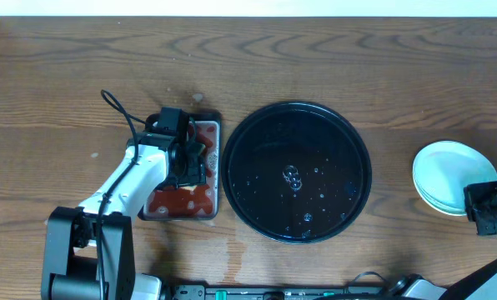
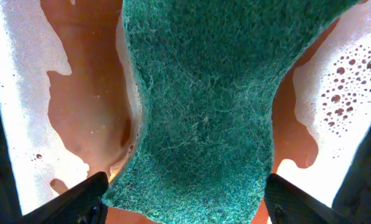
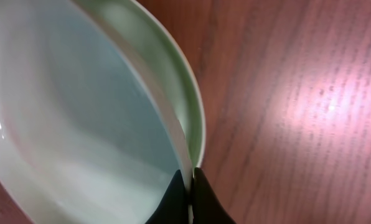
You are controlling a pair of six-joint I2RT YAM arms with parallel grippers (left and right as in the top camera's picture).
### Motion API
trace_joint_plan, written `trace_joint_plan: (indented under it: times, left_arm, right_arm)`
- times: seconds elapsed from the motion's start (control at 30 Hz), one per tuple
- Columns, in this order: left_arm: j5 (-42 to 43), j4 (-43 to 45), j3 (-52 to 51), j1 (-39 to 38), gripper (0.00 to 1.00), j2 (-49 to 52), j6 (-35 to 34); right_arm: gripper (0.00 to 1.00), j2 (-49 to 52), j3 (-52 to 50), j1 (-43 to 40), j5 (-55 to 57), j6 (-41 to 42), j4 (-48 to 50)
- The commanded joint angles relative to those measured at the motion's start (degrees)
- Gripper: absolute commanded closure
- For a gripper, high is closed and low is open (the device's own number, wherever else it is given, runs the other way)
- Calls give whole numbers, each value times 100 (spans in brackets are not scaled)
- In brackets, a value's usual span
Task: Clean dirty plates on tray and stack at the side
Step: 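Release the plate and pull right gripper back toward the tray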
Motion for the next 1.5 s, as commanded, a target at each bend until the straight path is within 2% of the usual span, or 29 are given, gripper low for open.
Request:
trace_joint_plan:
  times: [0.0,0.07,0.1,0.13,0.37,0.47,0.53,0.63,0.77,0.9,1.07,1.23,1.47]
  left_arm:
    - [-24,0,-52,22,21,24,31]
    - [-22,-2,-52,22,21,24,31]
    - [-15,-4,-52,22,21,24,31]
    - [-4,-4,-52,22,21,24,31]
    - [-4,0,-52,22,21,24,31]
    - [-4,0,-52,22,21,24,31]
    - [-4,0,-52,22,21,24,31]
    - [-4,0,-52,22,21,24,31]
    - [-7,-70,-37,22,21,7,31]
    - [-9,-361,155,22,21,-131,9]
    - [-11,-675,533,22,21,-459,-55]
    - [-9,-955,658,28,21,-861,-339]
    - [-28,-1711,627,26,21,-1552,-382]
  right_arm:
    - [93,-63,33,-37,76,-225,-17]
    - [59,-63,31,-37,-20,-227,17]
    - [50,-63,31,-33,-31,-227,24]
    - [46,-63,31,-28,-28,-229,33]
    - [39,-61,31,-22,-199,-632,39]
    - [29,-61,31,-20,-721,-1010,70]
    - [25,-61,31,39,-1384,-1561,175]
    - [21,-61,31,321,-2323,-2280,343]
    - [13,-61,31,1091,-2487,-2677,448]
    - [1,-61,33,2094,-2094,-2844,540]
    - [1,-63,179,3416,-1250,-3016,496]
    - [1,-63,662,4542,-236,-3136,-20]
    - [1,-197,1241,5123,295,-3115,-782]
